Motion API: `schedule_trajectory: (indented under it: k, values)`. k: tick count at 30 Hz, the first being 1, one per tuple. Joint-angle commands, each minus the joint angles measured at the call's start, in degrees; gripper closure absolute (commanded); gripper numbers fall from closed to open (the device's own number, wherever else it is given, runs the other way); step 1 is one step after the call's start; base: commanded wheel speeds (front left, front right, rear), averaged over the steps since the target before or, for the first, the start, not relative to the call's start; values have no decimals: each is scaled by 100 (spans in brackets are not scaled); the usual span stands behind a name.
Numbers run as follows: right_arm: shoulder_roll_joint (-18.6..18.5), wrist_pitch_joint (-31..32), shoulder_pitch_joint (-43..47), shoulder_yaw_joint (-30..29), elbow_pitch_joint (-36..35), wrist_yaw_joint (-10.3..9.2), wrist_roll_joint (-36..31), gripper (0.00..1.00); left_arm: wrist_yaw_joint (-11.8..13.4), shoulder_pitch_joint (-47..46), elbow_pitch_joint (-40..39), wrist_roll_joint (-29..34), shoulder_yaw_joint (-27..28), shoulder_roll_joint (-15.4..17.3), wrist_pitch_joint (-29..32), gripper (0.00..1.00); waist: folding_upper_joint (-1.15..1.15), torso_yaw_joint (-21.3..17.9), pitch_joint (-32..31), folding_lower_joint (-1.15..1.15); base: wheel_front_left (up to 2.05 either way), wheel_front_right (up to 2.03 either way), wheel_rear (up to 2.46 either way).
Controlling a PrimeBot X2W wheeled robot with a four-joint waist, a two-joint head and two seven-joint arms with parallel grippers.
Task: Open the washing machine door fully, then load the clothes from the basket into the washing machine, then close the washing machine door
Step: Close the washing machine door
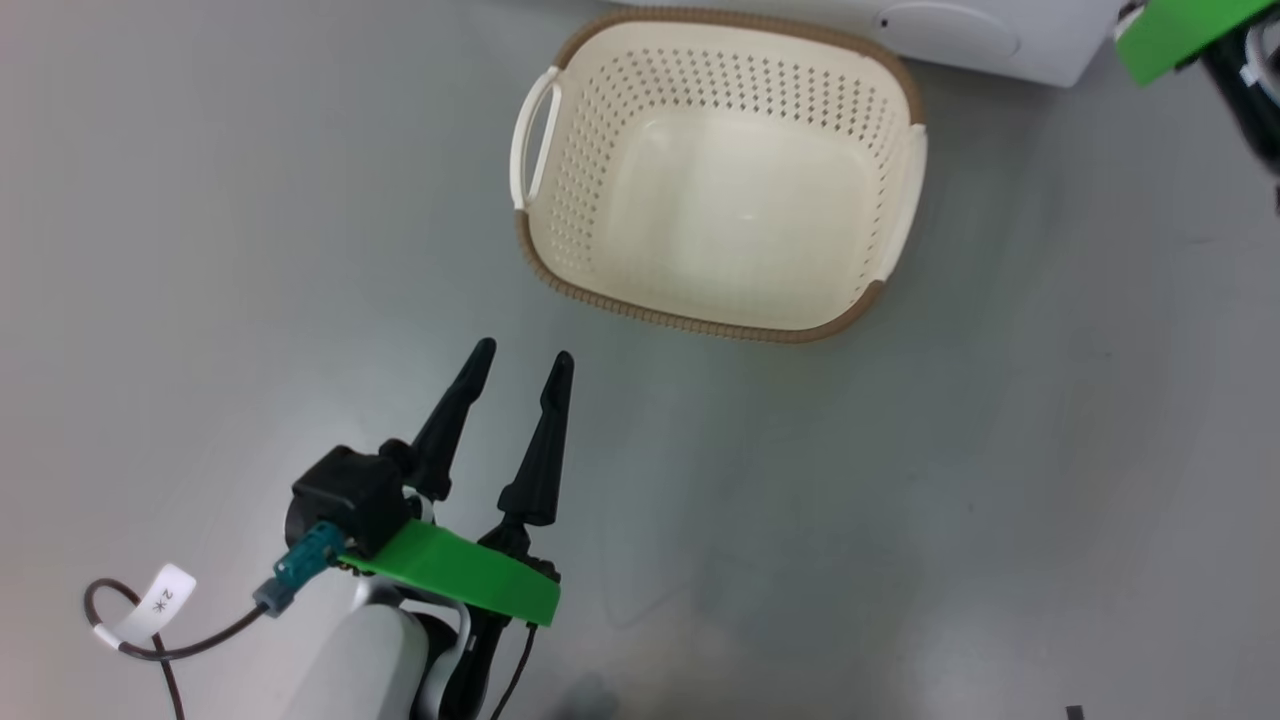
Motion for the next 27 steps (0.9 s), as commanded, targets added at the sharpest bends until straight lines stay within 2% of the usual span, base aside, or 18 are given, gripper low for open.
schedule_trajectory:
  k: [1, 7, 14, 20, 27]
  values:
    - [132, -20, 291, -39, -191, -39, 57, 100, -15, 4, -64, 92, 233, 154, -37, 0, 0, -225, -263, 0, 0, 0, 0]
    - [293, -20, 1008, -351, -543, -39, 175, 100, -15, 36, 0, 250, 319, 154, -37, 0, 0, -593, -705, 0, 0, 0, 0]
    - [526, -20, 2301, -913, -1180, -39, 247, 100, -15, 248, 102, 495, 540, 154, -37, 0, 0, -1148, -1403, 0, 0, 0, 0]
    - [627, -20, 3316, -1360, -1495, -39, 4, 100, -15, 479, 153, 563, 677, 222, -37, 0, 0, -1493, -1913, 0, 0, 0, 0]
    - [971, -20, 4458, -2112, -1891, -39, -252, 100, -15, 735, 156, 595, 895, 289, -37, 0, 0, -1845, -2304, 0, 0, 0, 0]
